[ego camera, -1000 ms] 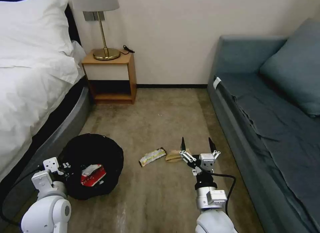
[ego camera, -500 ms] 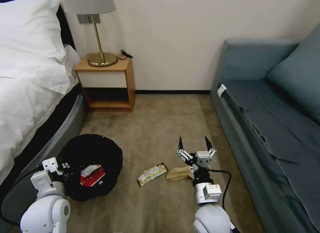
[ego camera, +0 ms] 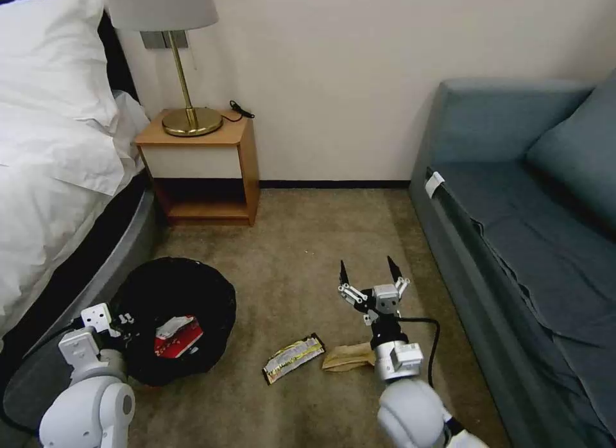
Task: Pick up the trash bin, then pick up the garbage on the floor and place it into the trash bin.
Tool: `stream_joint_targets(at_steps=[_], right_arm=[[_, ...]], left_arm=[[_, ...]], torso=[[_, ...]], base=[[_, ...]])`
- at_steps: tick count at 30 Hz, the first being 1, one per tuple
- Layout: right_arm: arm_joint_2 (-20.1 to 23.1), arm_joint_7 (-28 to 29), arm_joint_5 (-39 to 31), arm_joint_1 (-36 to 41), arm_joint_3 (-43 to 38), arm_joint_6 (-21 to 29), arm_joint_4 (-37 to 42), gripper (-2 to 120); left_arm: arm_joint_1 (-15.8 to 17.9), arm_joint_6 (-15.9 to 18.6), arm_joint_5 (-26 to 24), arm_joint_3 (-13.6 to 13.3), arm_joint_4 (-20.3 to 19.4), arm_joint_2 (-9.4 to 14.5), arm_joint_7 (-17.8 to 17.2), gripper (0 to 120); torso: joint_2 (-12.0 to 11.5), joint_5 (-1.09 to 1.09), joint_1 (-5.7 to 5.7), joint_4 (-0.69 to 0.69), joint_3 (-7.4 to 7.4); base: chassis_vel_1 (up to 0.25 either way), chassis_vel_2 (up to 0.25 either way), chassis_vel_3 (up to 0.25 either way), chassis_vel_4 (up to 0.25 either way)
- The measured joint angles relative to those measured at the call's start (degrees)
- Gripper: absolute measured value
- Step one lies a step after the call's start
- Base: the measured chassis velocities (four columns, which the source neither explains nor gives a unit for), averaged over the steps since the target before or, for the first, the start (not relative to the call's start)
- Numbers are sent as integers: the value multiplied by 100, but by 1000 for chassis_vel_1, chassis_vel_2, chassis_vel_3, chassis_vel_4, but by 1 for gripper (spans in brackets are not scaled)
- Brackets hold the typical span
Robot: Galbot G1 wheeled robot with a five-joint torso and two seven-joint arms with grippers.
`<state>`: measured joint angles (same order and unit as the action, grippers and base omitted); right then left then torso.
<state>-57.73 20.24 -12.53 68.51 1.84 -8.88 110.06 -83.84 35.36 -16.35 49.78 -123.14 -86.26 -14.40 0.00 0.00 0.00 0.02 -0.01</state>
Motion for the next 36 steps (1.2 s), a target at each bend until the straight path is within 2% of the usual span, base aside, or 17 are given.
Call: stream_joint_targets(at_steps=[3,4,8,9,10,11,12,16,17,19,21,23,27,36], right_arm=[[772,-848,-850,-927,497,-44,-485,100],[772,-848,-850,-927,497,-44,-485,100],[1389,-1868,-1247,-2240,1594,-290,-1375,100],[1389,-1868,-1247,-2240,1594,-290,-1375,100],[1457,-2040,-1291,-2598,1952,-365,-1630,100],[1472,-2330,-1276,-3009,2373,-486,-2002,100],[1472,-2330,-1276,-3009,2373,-486,-2002,100],[1239,-3411,-1183,-3862,3553,-1024,-3273,100],[1239,-3411,-1183,-3862,3553,-1024,-3273,100],[1077,-4101,-1166,-4097,3919,-1378,-3921,99],[1034,-4258,-1148,-4136,4009,-1453,-4099,99],[853,-4762,-1085,-4233,4250,-1701,-4801,99],[636,-5015,-972,-4251,4386,-1830,-5387,97],[329,-5071,-728,-4163,4416,-1942,-6168,93]], left_arm=[[2,-25,-9,-2,0,-12,8,4],[2,-25,-9,-2,0,-12,8,4],[-6,-80,-9,3,53,-33,20,4],[-6,-80,-9,3,53,-33,20,4],[-6,-99,-7,3,72,-44,24,4],[-5,-113,-3,-2,101,-59,32,4],[-5,-113,-3,-2,101,-59,32,4],[20,-147,33,-36,188,-85,42,4],[20,-147,33,-36,188,-85,42,4],[36,-170,40,-33,241,-86,43,4],[39,-176,41,-32,257,-86,43,4],[39,-202,45,-30,298,-87,47,4],[41,-230,53,-30,347,-86,52,4],[43,-260,59,-36,376,-74,54,4]], torso=[[0,1,0,-2,1],[0,1,0,-2,1],[0,2,0,-2,1],[0,2,0,-2,1],[0,-4,0,-1,0],[0,0,0,0,1],[0,0,0,0,1],[-1,5,1,-2,1],[-1,5,1,-2,1],[0,-2,0,-1,1],[0,-1,0,0,1],[0,1,0,-2,1],[-1,1,1,-2,1],[0,0,1,-1,1]], base=[[0,0,0,0],[0,0,0,0],[0,0,0,0],[0,0,0,0],[0,0,0,0],[0,0,0,0],[0,0,0,0],[0,0,0,0],[0,0,0,0],[0,0,0,0],[0,0,0,0],[0,0,0,0],[0,0,0,0],[0,0,0,0]])
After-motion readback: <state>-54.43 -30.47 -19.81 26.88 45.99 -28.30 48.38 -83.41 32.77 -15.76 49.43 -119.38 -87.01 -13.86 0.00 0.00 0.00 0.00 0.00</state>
